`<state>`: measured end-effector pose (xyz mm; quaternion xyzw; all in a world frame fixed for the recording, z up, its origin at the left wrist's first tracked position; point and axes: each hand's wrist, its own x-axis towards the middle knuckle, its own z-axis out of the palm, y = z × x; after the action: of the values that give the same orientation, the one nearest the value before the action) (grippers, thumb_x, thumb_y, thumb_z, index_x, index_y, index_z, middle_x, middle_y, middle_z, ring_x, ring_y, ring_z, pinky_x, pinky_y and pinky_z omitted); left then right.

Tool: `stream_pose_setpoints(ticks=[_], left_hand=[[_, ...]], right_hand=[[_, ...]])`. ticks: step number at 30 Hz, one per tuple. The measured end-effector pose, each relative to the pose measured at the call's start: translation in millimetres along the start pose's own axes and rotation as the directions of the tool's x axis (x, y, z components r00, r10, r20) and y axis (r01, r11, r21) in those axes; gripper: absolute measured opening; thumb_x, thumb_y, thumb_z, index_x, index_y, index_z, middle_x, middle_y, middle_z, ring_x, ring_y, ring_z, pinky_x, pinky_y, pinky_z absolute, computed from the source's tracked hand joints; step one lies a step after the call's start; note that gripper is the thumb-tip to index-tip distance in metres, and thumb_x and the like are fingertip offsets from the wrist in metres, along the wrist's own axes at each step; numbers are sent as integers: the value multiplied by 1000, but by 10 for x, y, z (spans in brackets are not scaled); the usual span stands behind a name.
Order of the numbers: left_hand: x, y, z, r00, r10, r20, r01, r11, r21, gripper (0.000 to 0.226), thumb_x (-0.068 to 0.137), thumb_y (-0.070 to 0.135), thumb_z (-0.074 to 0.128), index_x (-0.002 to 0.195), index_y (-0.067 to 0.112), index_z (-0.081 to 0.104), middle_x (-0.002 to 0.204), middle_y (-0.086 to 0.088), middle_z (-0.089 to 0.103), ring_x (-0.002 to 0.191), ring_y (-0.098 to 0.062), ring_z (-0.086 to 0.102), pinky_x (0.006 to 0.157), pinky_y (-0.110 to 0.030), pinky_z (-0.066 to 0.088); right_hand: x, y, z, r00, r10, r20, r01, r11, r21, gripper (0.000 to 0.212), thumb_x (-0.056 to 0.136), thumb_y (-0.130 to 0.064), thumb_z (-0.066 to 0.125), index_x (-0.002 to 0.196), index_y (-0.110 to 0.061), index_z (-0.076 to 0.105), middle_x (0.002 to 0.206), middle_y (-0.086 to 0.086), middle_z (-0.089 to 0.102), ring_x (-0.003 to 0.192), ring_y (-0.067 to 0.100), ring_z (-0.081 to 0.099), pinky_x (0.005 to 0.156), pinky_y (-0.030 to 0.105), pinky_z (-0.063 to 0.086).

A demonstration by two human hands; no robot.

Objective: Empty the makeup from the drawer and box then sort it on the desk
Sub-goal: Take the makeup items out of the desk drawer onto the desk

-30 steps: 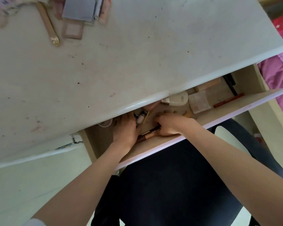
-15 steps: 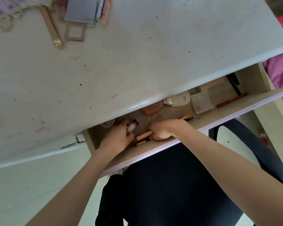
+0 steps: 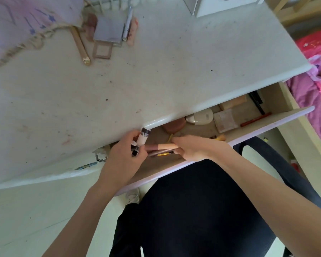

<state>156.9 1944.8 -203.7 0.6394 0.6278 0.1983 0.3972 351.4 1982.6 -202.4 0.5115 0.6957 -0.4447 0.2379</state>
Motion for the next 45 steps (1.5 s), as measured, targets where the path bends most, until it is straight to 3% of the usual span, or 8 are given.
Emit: stream_pose_setpoints(ticks=[11,17,23,30,33,36,39,45], left_hand=[[30,284,-576,926,-76,-370,32,992,-124,28,91,21,52,119,20,48,89,16,52,74,8,50,59,1,34],[409,159,-672,935,-245,-256,206,964,-170,35,95,25,46,128,18,43,90,11,47,71,0,45,56,-15,29],[941,59,-828,951,-201,-236,171,975,-142,44,94,17,46,136,17,32,108,-3,52,83,-12,49,61,-11,31],[1425,161,-737,966,-31,-256,20,999,-44,46,88,1,47,131,14,40,123,-14,47,104,-21,49,77,-13,30],[1868,53,-797,963,-109,-245,78,988,-134,44,88,-4,45,129,10,41,126,-14,42,109,-20,46,79,-8,26],[1980,217,-778,947,-131,-293,70,975,-212,46,86,-10,42,129,7,42,129,-16,37,109,-20,44,78,-4,26],[2013,343,-770,937,-96,-337,1,963,-271,53,83,-16,40,132,5,37,133,-17,31,108,-16,41,78,2,25],[1954,321,-754,953,44,-300,-109,973,-203,58,85,-12,41,139,6,29,140,-12,26,128,-17,30,103,-15,25]], right_hand=[[-345,-279,-307,969,-46,-245,147,898,414,13,100,-17,36,92,-14,47,73,-2,50,65,13,45,67,26,38],[-3,-447,-610,954,139,-264,236,191,953,15,99,-7,38,85,-9,44,65,3,43,53,13,38,54,24,32],[462,-640,-1079,948,281,-149,197,-149,969,17,100,-10,35,84,-9,42,62,2,43,48,13,37,46,23,33],[788,-832,-1435,907,383,-176,264,-189,946,18,99,-6,28,109,-9,43,68,4,49,47,12,37,42,22,34],[1165,-1033,-1729,851,417,-320,425,-186,886,43,97,3,23,129,-19,41,110,-1,51,52,13,42,47,25,33],[1162,-990,-1876,775,485,-406,460,7,888,37,94,4,29,125,-2,49,127,-5,49,59,9,45,53,24,39],[1143,-931,-1944,718,541,-438,398,197,896,15,90,-1,42,85,-3,55,103,9,60,87,20,59,92,35,50],[952,-927,-1756,642,481,-597,358,501,788,33,96,-10,37,123,1,53,127,15,56,122,29,49,102,36,41]])
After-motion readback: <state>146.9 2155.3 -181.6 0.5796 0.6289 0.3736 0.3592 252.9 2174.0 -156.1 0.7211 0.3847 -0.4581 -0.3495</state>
